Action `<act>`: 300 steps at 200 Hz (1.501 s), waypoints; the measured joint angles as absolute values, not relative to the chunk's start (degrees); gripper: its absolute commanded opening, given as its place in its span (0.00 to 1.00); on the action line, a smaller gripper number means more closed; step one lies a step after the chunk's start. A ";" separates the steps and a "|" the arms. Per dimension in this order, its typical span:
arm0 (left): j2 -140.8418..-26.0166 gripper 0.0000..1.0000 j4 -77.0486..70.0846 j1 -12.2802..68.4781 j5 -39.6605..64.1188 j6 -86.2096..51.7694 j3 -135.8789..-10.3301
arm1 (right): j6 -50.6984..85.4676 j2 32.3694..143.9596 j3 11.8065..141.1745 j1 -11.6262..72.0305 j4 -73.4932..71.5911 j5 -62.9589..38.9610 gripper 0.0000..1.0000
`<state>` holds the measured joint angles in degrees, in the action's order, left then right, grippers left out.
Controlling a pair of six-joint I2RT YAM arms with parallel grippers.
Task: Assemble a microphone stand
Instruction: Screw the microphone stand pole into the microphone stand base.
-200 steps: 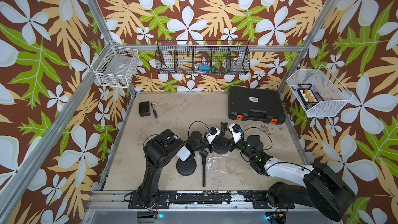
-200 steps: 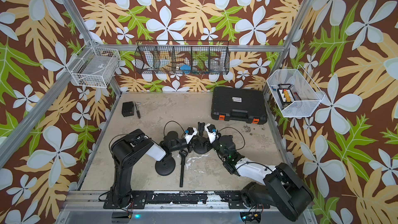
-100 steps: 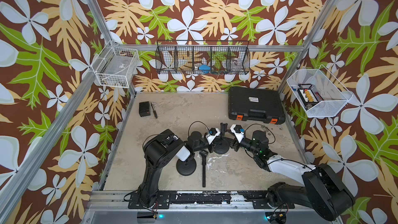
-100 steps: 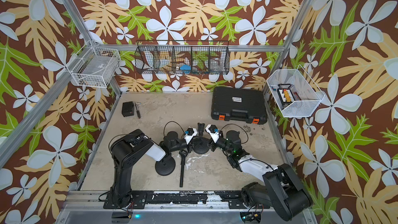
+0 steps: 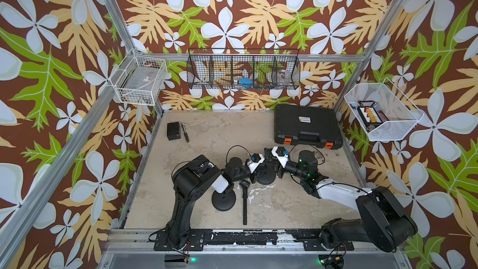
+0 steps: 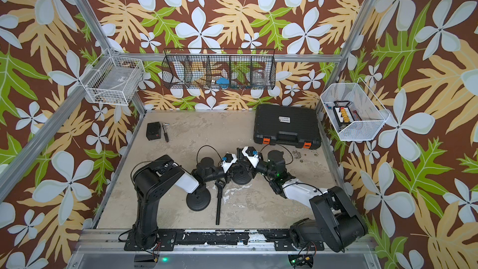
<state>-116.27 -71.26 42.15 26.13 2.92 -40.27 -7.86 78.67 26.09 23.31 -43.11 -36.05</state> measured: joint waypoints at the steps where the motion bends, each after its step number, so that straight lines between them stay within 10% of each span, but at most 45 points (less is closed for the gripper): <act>1: -116.27 0.17 -71.26 42.15 26.13 2.94 -40.27 | -7.77 78.67 26.02 23.31 -43.24 -36.05 0.09; 87: -115.94 0.41 -71.00 42.15 27.22 -2.57 -38.96 | 1.74 75.77 15.29 30.17 -58.70 -15.20 0.00; 149: -114.43 0.41 -74.52 42.15 27.99 -5.67 -38.50 | 9.15 75.61 15.86 43.97 -57.60 15.22 0.00; 220: -116.90 0.39 -75.20 42.15 28.73 -5.69 -40.77 | 12.14 78.00 19.22 46.13 -55.02 22.26 0.00; 261: -117.86 0.28 -75.02 42.15 28.71 -5.69 -41.76 | 11.55 78.13 20.16 46.02 -53.67 20.29 0.19; 300: -117.99 0.17 -76.36 42.09 27.24 -4.62 -41.21 | 10.00 75.79 21.71 45.76 -46.74 14.96 0.65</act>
